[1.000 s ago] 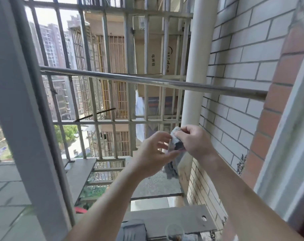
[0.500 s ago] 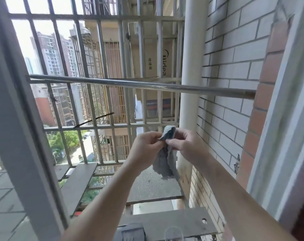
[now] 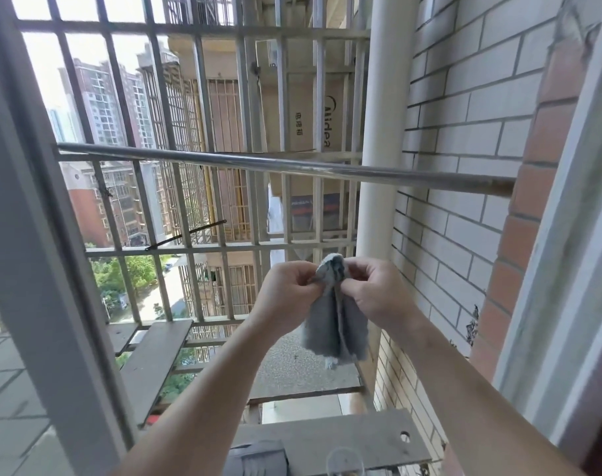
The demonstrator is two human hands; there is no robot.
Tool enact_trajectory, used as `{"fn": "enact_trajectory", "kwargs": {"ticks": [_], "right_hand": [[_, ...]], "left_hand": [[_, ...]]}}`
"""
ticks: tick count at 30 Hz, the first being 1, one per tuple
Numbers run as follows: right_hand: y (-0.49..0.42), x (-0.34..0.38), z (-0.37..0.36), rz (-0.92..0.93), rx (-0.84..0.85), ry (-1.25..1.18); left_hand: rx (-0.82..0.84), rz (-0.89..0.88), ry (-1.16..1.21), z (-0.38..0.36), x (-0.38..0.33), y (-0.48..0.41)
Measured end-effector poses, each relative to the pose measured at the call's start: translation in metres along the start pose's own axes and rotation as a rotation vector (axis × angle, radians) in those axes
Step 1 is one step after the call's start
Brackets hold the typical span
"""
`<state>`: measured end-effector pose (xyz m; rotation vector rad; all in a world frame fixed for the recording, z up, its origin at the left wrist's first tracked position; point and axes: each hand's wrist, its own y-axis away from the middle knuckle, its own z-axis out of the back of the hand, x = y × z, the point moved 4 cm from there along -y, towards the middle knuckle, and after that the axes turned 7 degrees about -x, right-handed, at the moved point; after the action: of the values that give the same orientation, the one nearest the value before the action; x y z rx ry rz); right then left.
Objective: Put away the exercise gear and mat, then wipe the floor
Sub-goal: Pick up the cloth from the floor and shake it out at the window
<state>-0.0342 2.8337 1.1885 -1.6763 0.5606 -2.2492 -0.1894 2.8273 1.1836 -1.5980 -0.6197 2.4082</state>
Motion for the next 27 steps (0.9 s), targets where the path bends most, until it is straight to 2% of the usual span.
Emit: {"fn": "enact_trajectory", "kwargs": {"ticks": [4,9,13,17,22,27], "right_hand": [[-0.001,-0.003,0.008,-0.052,-0.051,-0.01],[-0.009,-0.008,0.027,-0.092,-0.126,0.113],[-0.013,-0.005,0.03,-0.047,-0.043,0.248],[-0.013,0.005,0.03,0.041,0.102,0.423],[-0.014,0.006,0.03,0.058,0.126,0.443],[-0.018,0.004,0.033,0.088,0.098,0.433]], "left_hand": [[-0.059,-0.047,-0.101,0.008,0.011,-0.01],[-0.076,-0.134,-0.288,0.023,0.007,-0.014],[-0.008,-0.235,-0.507,0.028,0.0,-0.017],[0.02,-0.325,-0.623,0.035,-0.007,-0.019],[0.025,-0.333,-0.61,0.04,-0.008,-0.021],[-0.066,-0.288,-0.553,0.052,-0.003,-0.026]]}}
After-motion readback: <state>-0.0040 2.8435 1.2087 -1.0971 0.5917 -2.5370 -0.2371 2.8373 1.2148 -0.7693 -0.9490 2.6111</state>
